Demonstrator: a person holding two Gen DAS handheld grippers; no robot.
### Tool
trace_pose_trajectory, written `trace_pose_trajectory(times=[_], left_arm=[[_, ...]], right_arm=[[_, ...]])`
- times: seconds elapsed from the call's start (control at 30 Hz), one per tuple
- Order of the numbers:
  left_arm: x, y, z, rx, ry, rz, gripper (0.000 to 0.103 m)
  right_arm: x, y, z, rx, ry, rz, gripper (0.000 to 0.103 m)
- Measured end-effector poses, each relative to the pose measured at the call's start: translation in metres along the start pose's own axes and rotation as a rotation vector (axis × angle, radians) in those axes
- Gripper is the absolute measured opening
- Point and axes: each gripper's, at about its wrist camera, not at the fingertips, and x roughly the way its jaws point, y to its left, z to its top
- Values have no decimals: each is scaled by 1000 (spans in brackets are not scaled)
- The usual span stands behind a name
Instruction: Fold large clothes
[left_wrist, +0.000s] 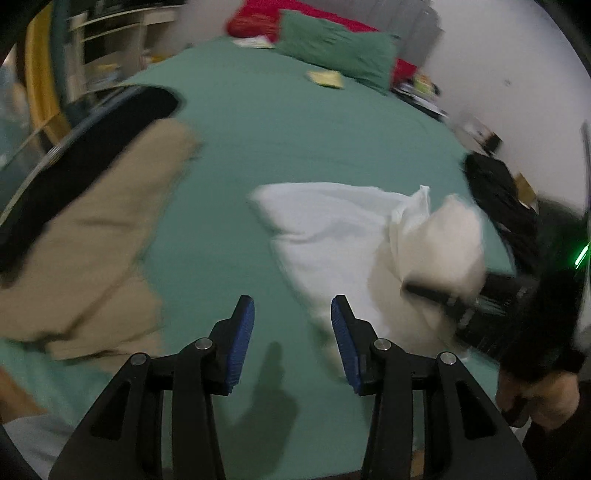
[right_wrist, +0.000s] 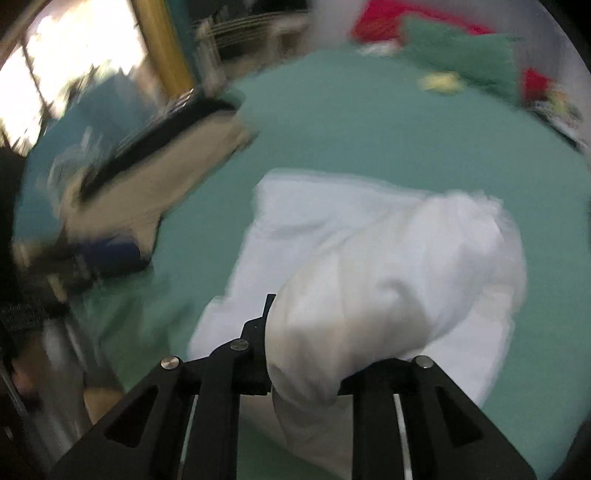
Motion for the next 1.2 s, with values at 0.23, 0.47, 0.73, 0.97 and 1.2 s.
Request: trace_pose_trajectory(times=[0.23,0.47,0.73,0.97,1.2], left_arm=[[-3,47,9,-77,-7,-27,50],[16,3,25,-13,-4,-153,58],[79,-80,57,221,108,-204,61],[144,-72,47,240,217,-50,13],[119,-35,47,42,82,-4,27]], right_arm=[[30,65,-22,-274,91,179,103],[-39,7,-37,-62,17,155,103],[-87,-102,-55,240,-130,13,103],[-38,-153,-74,433,-93,54,102],[-27,-146,-78,422,-86,66,102]])
